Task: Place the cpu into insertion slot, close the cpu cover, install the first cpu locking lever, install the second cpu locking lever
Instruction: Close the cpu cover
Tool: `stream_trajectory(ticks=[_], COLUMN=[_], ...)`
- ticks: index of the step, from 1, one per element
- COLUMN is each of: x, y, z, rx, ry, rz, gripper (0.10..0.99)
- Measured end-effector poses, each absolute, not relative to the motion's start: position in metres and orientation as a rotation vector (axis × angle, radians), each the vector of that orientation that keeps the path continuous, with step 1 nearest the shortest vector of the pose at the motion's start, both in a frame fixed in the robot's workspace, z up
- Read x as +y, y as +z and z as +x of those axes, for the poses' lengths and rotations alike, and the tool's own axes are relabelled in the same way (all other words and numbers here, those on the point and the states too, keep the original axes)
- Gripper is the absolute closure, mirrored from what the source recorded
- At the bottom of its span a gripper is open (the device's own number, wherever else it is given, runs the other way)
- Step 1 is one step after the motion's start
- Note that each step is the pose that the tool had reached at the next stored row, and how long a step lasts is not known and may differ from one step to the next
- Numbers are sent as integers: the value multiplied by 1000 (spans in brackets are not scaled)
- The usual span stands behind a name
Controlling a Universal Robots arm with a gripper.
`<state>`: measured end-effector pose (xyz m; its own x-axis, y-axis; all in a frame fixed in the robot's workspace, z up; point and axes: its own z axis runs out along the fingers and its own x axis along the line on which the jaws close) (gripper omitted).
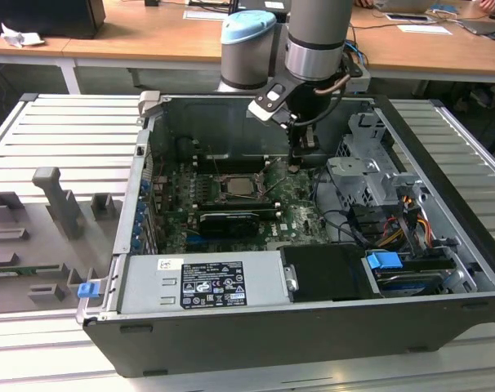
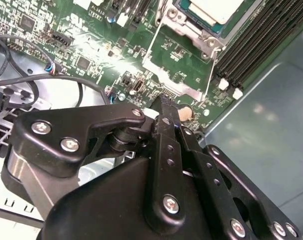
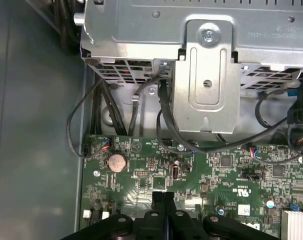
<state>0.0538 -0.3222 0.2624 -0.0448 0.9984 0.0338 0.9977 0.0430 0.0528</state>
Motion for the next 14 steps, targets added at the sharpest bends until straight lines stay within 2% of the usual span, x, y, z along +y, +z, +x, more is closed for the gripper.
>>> stream_trajectory(ticks=[4,9,14], x=[-322,-322,-322], y=[256,255,255], z=[55,55,40], rx=[2261,2287,2288], ry=[96,44,42], rz=[2161,2187,2188], gripper=[980,980,980])
